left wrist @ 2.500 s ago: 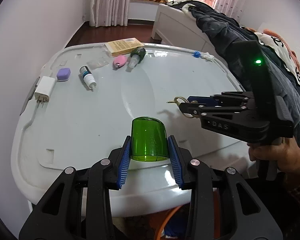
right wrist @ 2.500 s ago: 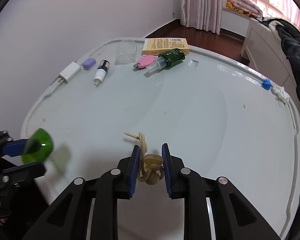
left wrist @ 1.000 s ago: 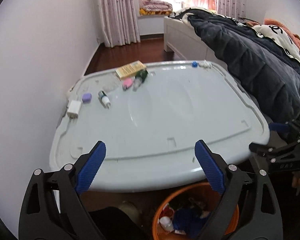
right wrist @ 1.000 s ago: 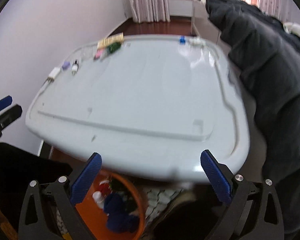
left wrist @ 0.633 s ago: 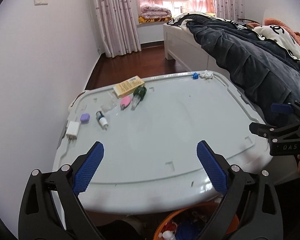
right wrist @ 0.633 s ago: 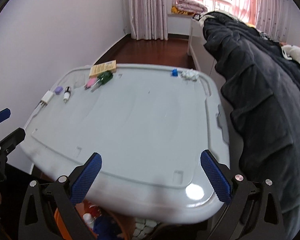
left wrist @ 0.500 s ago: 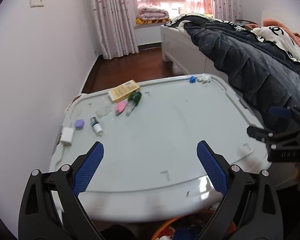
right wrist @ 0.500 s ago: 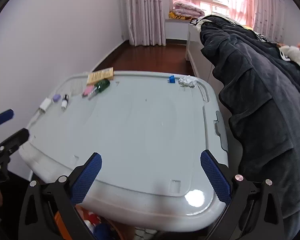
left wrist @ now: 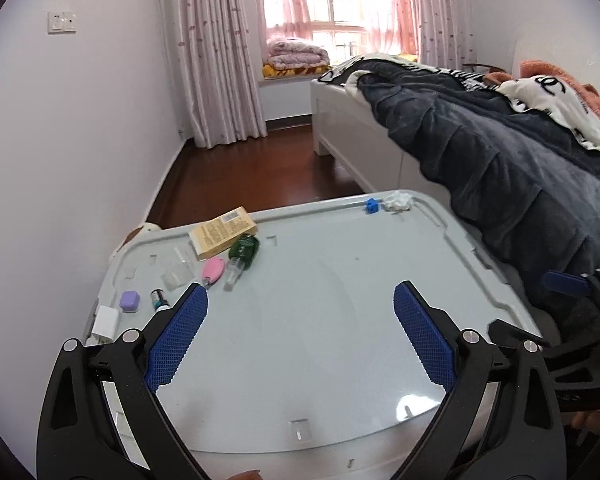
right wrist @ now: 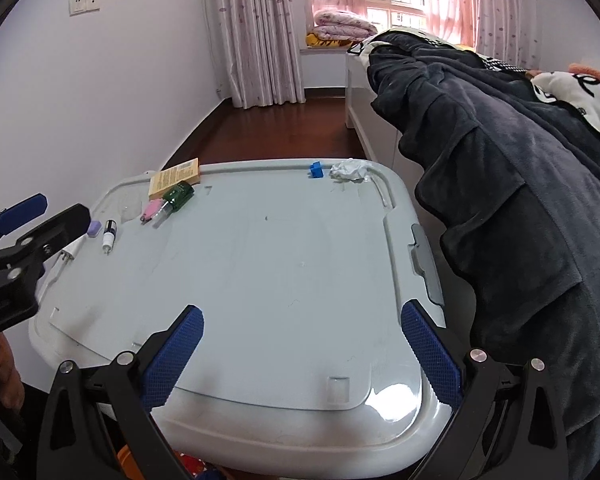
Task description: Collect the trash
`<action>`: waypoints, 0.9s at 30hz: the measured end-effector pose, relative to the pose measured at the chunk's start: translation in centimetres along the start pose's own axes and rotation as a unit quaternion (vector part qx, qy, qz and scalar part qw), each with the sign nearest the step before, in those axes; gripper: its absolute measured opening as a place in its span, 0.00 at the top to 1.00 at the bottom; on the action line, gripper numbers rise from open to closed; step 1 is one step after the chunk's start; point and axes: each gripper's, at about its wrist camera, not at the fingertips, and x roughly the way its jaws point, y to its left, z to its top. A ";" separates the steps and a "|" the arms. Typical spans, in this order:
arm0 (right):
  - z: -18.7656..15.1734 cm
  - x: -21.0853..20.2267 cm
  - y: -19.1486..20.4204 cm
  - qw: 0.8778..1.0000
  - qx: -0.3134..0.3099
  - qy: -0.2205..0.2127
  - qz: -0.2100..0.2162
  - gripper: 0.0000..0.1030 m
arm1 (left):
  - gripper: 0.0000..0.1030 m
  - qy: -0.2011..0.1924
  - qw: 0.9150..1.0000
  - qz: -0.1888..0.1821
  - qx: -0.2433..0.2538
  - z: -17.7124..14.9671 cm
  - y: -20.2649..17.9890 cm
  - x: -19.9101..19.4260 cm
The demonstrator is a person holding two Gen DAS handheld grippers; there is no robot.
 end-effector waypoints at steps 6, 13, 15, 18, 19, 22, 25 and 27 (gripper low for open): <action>-0.7 0.3 2.0 0.999 -0.044 0.007 -0.006 0.05 | 0.10 -0.001 0.999 0.031 0.016 -0.4 0.0 0.3; -0.9 0.2 2.8 0.997 -0.072 0.000 -0.021 0.05 | 0.09 -0.004 1.000 0.011 -0.019 -0.1 1.7 0.0; -0.9 0.3 2.7 0.997 -0.071 0.002 -0.023 0.05 | 0.09 -0.012 0.999 0.022 -0.021 0.0 2.0 -0.3; -0.9 0.4 2.7 0.997 -0.072 0.003 -0.023 0.05 | 0.08 -0.031 0.996 0.076 -0.017 0.3 2.4 -0.8; -0.9 0.4 2.7 0.997 -0.073 0.004 -0.024 0.05 | 0.07 -0.036 0.995 0.091 -0.015 0.3 2.5 -1.0; -1.0 0.5 2.9 0.997 -0.078 0.006 -0.026 0.05 | 0.07 -0.046 0.994 0.101 -0.022 0.4 3.0 -1.4; -1.1 0.5 3.0 0.996 -0.083 0.006 -0.029 0.05 | 0.07 -0.047 0.994 0.087 -0.040 0.4 3.7 -1.6; -1.2 0.5 3.2 0.996 -0.089 0.006 -0.032 0.05 | 0.07 -0.051 0.994 0.080 -0.046 0.4 3.9 -1.8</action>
